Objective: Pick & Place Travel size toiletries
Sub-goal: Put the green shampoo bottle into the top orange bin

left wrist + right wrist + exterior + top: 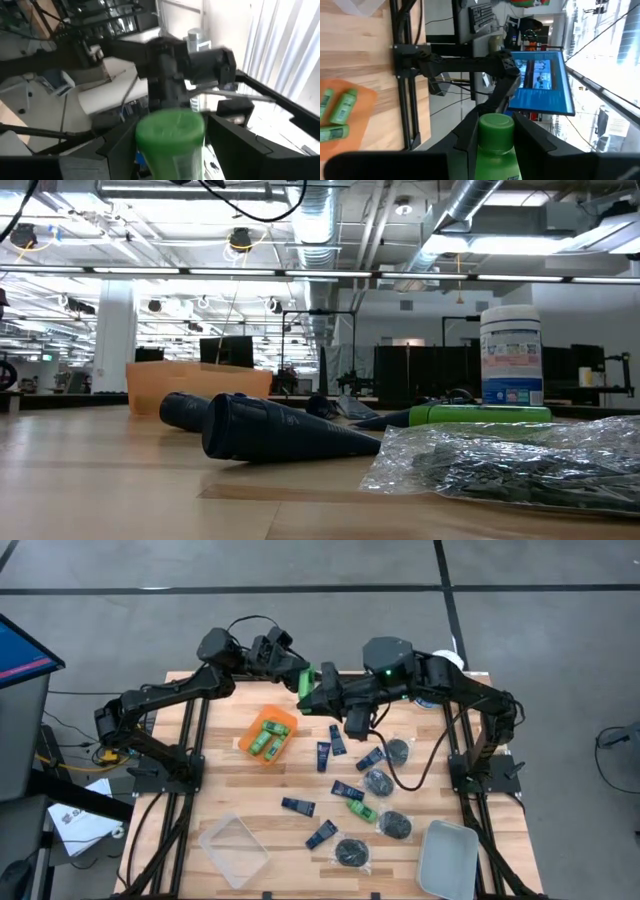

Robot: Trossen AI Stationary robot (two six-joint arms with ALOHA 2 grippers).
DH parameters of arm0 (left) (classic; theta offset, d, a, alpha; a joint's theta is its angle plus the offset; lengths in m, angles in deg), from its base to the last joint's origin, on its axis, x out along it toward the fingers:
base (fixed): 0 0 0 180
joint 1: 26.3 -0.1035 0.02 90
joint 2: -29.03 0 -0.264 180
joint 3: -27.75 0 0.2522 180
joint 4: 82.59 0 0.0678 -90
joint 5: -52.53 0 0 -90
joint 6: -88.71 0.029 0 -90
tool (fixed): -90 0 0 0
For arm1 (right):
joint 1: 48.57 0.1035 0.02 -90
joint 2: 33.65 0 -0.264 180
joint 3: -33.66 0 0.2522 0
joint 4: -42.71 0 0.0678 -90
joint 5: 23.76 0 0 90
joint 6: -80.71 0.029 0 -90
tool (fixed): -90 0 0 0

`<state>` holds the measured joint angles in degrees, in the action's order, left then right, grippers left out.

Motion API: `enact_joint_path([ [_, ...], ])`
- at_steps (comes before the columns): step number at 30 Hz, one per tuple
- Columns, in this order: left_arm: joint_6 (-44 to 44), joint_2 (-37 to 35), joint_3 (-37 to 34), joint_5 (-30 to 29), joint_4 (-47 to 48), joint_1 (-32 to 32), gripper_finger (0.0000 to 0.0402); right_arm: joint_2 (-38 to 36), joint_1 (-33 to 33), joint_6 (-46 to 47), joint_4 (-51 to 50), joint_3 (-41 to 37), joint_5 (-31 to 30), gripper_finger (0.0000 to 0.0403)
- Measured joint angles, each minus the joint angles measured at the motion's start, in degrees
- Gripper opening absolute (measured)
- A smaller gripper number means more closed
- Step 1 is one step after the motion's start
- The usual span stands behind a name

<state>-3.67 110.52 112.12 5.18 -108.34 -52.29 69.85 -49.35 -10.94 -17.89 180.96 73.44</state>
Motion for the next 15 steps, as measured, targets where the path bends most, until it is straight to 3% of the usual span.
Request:
enact_joint_path([
  [9, 0.2, 0.0, 0.0, 0.2, 0.0, 1.9, 0.0230, -0.3, -0.3, 0.2, 0.9, 0.0, 0.0, 0.0088],
  [15, 0.2, 0.0, 0.0, -0.7, 0.0, 1.7, 0.0207, -0.3, 0.4, 0.3, 0.8, 0.0, -0.1, 0.0088],
])
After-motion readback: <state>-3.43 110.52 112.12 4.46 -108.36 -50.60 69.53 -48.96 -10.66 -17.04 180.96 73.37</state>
